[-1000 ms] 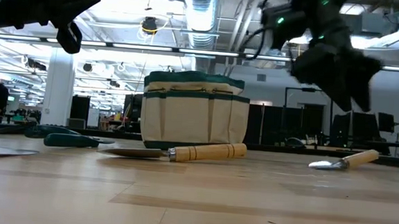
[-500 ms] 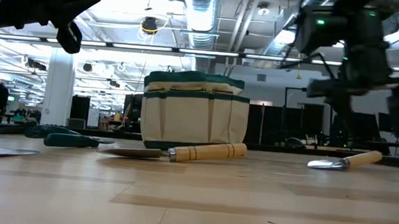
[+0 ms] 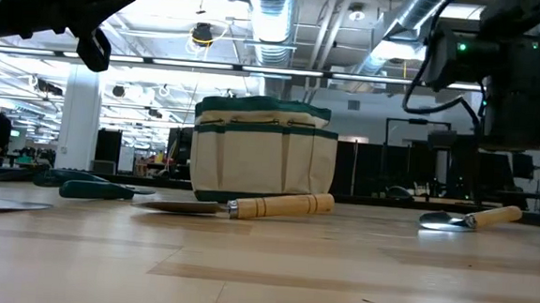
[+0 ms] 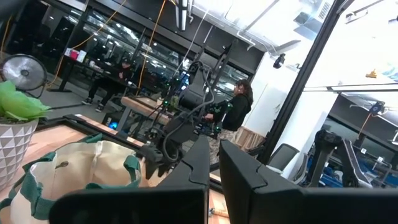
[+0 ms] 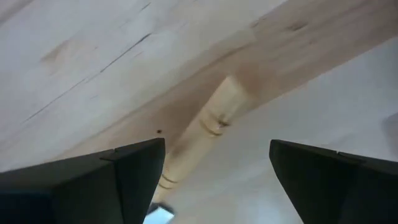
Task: Pick & Place Garden tools in Gardening bag
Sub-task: Put the top right trowel into the gardening bag
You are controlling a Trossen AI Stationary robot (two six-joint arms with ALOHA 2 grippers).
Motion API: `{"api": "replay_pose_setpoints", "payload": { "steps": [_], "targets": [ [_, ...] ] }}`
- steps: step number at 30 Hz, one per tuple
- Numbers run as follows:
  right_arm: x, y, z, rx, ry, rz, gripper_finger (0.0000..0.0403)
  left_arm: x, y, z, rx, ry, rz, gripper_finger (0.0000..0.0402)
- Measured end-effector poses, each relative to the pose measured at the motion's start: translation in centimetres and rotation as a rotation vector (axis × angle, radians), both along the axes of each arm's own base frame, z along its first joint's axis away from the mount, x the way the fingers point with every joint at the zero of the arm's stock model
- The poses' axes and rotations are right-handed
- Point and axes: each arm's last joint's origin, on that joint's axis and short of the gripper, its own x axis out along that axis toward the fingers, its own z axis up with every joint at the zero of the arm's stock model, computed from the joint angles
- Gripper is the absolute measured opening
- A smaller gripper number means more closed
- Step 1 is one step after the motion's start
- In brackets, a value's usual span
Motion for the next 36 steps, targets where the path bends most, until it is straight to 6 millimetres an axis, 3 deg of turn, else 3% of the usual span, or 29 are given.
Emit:
{"api": "replay_pose_setpoints", "payload": {
  "steps": [7, 12, 24, 32, 36],
  "targets": [
    [0.9, 0.0, -2.1, 0.013, -0.003, -0.014, 0.0281, 0.0, 0.0, 0.0, 0.0, -0.002, 0.0, 0.0006],
    [0.9, -0.2, -2.3, 0.027, 0.033, -0.028, 0.0262, 0.0, 0.0, 0.0, 0.0, -0.003, 0.0, 0.0008],
    [0.5, -1.5, -2.0, 0.014, 0.023, 0.056, 0.006, 0.0, 0.0, 0.1, 0.0, -0.007, 0.0, 0.0007],
    [0.8, -1.7, -1.7, -0.058, 0.012, 0.103, 0.0059, 0.0, 0.0, 0.1, 0.0, -0.007, 0.0, 0.0007],
    [1.5, -2.4, 0.0, -0.247, -0.014, 0.114, 0.0059, 0.0, 0.0, 0.1, 0.0, -0.008, 0.0, 0.0008]
  ]
}}
